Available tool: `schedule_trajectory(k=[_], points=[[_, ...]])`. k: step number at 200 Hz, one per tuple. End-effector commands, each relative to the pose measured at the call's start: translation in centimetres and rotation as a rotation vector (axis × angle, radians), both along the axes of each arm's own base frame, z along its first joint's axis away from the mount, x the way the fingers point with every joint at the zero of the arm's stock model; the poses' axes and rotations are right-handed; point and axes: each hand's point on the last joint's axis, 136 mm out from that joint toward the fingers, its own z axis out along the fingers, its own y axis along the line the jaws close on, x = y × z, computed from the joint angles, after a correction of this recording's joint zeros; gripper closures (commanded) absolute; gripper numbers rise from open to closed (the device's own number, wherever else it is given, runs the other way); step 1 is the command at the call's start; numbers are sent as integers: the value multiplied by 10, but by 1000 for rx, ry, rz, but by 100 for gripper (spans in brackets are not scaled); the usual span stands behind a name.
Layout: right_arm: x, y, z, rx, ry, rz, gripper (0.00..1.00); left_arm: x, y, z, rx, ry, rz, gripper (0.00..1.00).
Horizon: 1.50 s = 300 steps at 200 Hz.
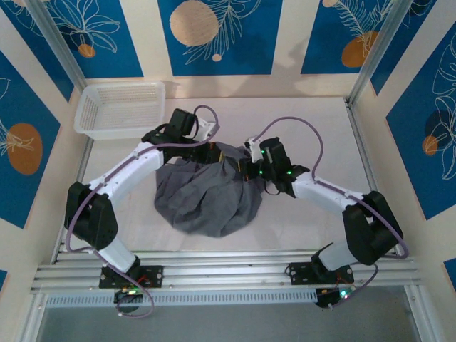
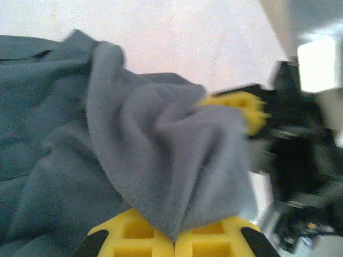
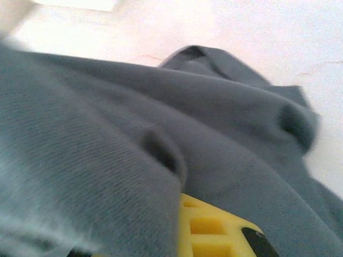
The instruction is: Fold the inside-out t-shirt
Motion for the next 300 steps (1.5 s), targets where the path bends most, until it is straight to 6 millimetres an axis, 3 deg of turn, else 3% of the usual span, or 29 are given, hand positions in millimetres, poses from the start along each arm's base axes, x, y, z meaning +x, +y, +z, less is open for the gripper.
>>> schedule_trajectory(k=[1, 11, 23, 39, 54, 82, 103, 128, 144, 159, 186, 211, 225, 239, 247, 255, 264, 268, 279, 300], points=[[-61, 26, 75, 316, 23, 341, 100, 39, 47, -44, 208, -10, 158, 100], [-88, 27, 97, 435, 62, 478, 100, 51, 55, -65, 247, -2, 173, 100], [-102, 24, 109, 488, 99, 534, 100, 60, 50, -76, 227, 0, 159, 96], [-92, 17, 107, 488, 123, 457, 100, 62, 42, -66, 163, -39, 160, 86], [-79, 9, 104, 505, 137, 392, 100, 60, 48, -46, 140, -103, 200, 68], [-60, 3, 96, 500, 170, 325, 100, 31, 74, -14, 129, -178, 283, 41], [-49, 0, 90, 490, 198, 285, 100, -6, 75, -3, 19, -98, 316, 39], [-39, -1, 85, 481, 215, 245, 100, -52, 34, 2, -94, -8, 229, 43], [-36, 0, 82, 480, 223, 237, 100, -69, 0, -2, -82, 41, 150, 43], [-35, 1, 83, 485, 233, 240, 100, -64, -16, -20, 1, 49, 161, 43], [-34, 1, 80, 473, 254, 206, 100, -33, -24, -56, 123, 47, 253, 43], [-38, 4, 71, 458, 282, 185, 100, -20, -53, -64, 59, 45, 212, 37], [-40, 5, 67, 455, 294, 177, 100, -15, -58, -73, 72, 57, 216, 35], [-39, 2, 62, 450, 304, 153, 100, -11, -52, -84, 122, 61, 239, 37], [-37, -2, 59, 444, 310, 125, 100, -10, -48, -87, 132, 63, 247, 43], [-32, -8, 55, 438, 321, 83, 100, -11, -46, -86, 126, 68, 241, 61], [-24, -19, 49, 431, 336, 23, 100, -14, -47, -80, 88, 91, 217, 91], [-20, -26, 45, 427, 349, -11, 100, -16, -49, -75, 55, 106, 201, 100], [-7, -48, 29, 396, 397, -128, 100, -24, -56, -50, -81, 149, 141, 100], [11, -86, -11, 336, 483, -238, 99, -41, -70, 23, -405, 229, -10, 100]])
